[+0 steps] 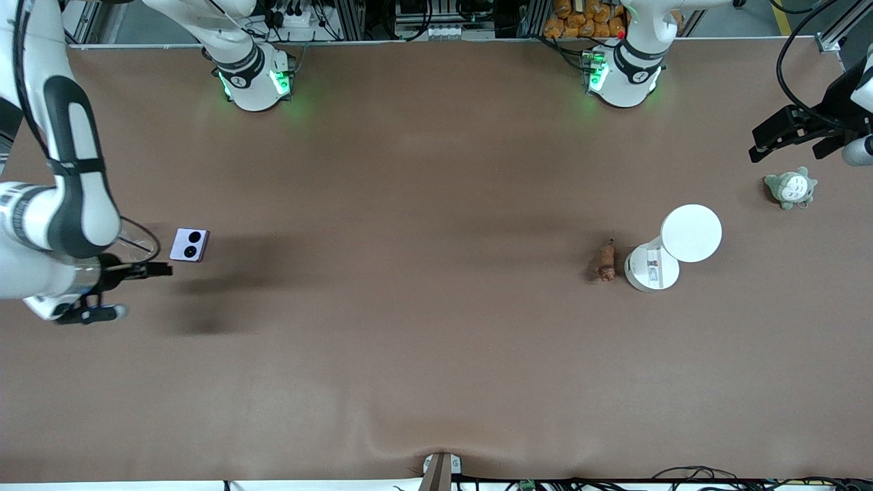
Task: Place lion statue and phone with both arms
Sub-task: 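Lower the phone beside the clear cup and open the right gripper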
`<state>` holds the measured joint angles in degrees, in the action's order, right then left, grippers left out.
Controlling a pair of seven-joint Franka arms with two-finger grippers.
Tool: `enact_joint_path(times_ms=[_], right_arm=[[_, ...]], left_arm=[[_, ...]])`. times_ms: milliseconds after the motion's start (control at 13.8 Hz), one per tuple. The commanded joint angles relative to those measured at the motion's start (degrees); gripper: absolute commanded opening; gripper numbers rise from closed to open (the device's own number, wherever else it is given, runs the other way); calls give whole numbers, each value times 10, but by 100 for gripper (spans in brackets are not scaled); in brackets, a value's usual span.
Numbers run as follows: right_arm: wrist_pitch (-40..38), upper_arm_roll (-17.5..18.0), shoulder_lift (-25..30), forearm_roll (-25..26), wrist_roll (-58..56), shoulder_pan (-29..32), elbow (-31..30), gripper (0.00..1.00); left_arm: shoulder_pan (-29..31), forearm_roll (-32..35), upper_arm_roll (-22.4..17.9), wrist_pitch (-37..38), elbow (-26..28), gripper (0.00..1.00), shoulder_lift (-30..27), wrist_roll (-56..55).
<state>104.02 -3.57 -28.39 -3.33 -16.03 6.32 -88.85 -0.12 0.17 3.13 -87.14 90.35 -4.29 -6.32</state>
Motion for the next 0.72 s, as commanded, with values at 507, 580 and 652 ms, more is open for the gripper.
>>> enact_joint_path(times_ms=[507, 580, 652], right_arm=[[-128, 46, 44, 12, 27, -18, 173, 100], [-144, 45, 74, 19, 58, -31, 168, 100], [-186, 45, 87, 25, 84, -38, 170, 100]], left_arm=[[0, 6, 0, -3, 15, 100, -17, 10], [1, 6, 0, -2, 17, 100, -19, 10], [1, 6, 0, -2, 17, 100, -20, 10]])
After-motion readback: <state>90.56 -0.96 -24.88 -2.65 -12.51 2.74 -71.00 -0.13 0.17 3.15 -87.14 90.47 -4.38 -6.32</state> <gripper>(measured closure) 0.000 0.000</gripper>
